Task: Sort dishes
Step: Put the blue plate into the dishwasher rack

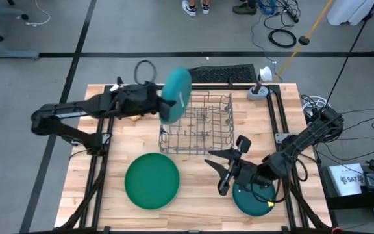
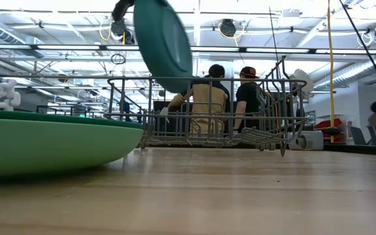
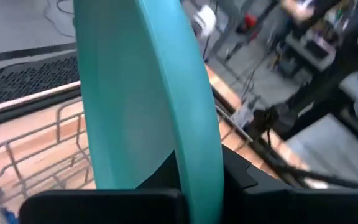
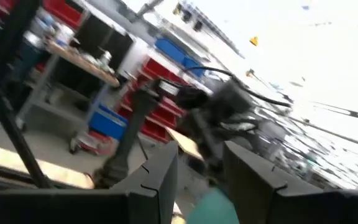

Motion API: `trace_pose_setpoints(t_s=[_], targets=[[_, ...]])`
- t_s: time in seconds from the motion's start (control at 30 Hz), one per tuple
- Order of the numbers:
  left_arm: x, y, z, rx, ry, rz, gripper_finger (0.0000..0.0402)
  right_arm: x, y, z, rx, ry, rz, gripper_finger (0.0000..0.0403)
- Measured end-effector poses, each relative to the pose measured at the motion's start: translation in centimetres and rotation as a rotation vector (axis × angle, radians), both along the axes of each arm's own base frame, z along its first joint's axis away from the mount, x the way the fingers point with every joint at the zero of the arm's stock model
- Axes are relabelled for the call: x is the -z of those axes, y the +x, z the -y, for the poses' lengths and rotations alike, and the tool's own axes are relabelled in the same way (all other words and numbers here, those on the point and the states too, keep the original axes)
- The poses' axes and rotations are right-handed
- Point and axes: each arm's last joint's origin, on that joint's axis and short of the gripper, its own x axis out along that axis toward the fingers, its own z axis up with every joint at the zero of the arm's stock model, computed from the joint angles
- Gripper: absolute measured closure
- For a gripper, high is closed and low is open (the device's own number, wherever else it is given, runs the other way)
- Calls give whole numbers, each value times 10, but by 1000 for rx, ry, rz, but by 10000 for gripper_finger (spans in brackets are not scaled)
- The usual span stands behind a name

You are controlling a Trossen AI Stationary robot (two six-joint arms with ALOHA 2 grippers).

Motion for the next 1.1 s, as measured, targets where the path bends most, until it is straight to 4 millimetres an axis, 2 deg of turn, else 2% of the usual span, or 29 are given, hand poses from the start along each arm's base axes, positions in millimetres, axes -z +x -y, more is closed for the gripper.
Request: trace_pose_setpoints(t_s=[0.17, 0.3, 0.43, 0.57, 0.83, 1.1], targets=[[34, -34, 2, -66, -86, 81, 361, -1, -2, 1, 47, -4, -13, 284], [56, -43, 8, -90, -120, 149, 361, -3, 1, 8, 66, -5, -3, 284], [65, -49, 10, -125, -120, 167, 361, -3, 5, 15, 94, -7, -4, 284], [74, -49, 10, -148, -141, 144, 361, -3, 10, 23, 123, -4, -1, 284], [77, -47, 9, -199, -171, 148, 361, -4, 20, 40, 107, 8, 34, 284], [91, -35, 7, -237, -200, 90, 353, -2, 26, 51, 136, 15, 23, 284]])
